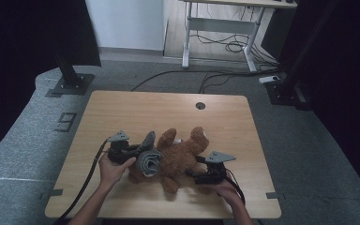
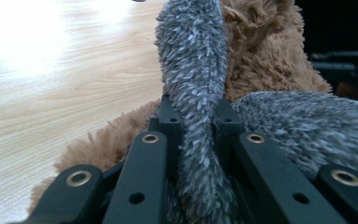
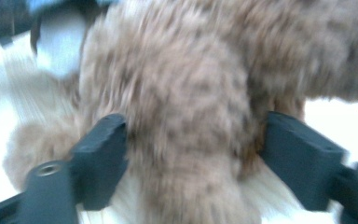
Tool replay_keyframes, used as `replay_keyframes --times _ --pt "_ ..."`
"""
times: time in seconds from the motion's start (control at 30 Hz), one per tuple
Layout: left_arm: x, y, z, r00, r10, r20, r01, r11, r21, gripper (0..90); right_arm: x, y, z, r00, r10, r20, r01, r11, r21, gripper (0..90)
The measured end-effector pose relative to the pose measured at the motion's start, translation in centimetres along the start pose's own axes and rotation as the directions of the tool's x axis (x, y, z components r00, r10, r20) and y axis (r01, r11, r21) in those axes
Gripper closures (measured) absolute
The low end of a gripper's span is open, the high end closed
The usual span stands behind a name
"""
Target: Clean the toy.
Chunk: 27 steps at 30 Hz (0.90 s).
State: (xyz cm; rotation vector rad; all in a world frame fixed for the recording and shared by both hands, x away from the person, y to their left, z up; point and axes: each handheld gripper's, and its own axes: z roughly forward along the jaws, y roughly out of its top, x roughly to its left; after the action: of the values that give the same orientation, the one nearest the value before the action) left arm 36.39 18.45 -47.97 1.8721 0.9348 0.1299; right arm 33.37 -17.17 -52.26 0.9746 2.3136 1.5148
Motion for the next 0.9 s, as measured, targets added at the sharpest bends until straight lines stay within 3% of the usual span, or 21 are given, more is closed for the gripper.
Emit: replay_keyframes --times 0.07,0.17,0.23,0.27,0.33,0.43,0.6,0.73,0.9 --pt "-0.1 -0.1 -0.1 1.0 0.006 -0.001 -0.006 1.0 -0.001 78.8 0.0 0.8 0.6 0.9998 0.019 -0.01 -0.019 1.0 0.004 14.7" --pt "-0.1 -0.3 -0.2 1.0 0.003 -0.002 -0.003 0.9999 -0.011 78.8 0.2 1.6 2.2 0.9996 -0.004 -0.027 0.006 0.997 0.08 11.0" --pt "-0.1 -0.5 -0.1 1.0 0.0 -0.001 0.0 0.9997 -0.025 78.7 0.4 2.0 2.8 0.9994 -0.034 -0.01 0.034 0.994 0.108 16.2" --pt "-0.1 -0.5 -0.1 1.0 -0.002 -0.001 0.002 0.9996 -0.028 78.6 0.4 2.2 2.9 0.9991 -0.041 0.01 0.04 0.993 0.113 22.8" --pt "0.1 -0.3 -0.1 1.0 -0.006 -0.002 0.006 0.9994 -0.033 78.5 0.5 2.4 3.2 0.997 -0.063 0.045 0.059 0.994 0.096 36.5" --pt "0.4 0.1 -0.1 0.9999 0.002 -0.015 -0.002 0.9995 -0.033 78.2 0.6 2.5 3.5 0.994 -0.074 0.08 0.068 0.995 0.077 46.8" --pt "0.7 0.9 0.2 0.9975 0.025 -0.066 -0.029 0.9976 -0.063 77.3 0.3 2.7 3.9 0.9883 -0.063 0.139 0.06 0.998 0.03 52.3" --pt "1.6 2.1 1.2 0.995 0.022 -0.098 -0.028 0.9975 -0.064 77.2 -0.4 3.2 4.8 0.978 -0.057 0.201 0.059 0.998 -0.004 53.7" --pt "2.6 4.1 2.8 0.9923 0.021 -0.122 -0.027 0.9985 -0.048 77.2 -1.9 3.9 5.9 0.9556 -0.036 0.293 0.048 0.998 -0.037 55.6"
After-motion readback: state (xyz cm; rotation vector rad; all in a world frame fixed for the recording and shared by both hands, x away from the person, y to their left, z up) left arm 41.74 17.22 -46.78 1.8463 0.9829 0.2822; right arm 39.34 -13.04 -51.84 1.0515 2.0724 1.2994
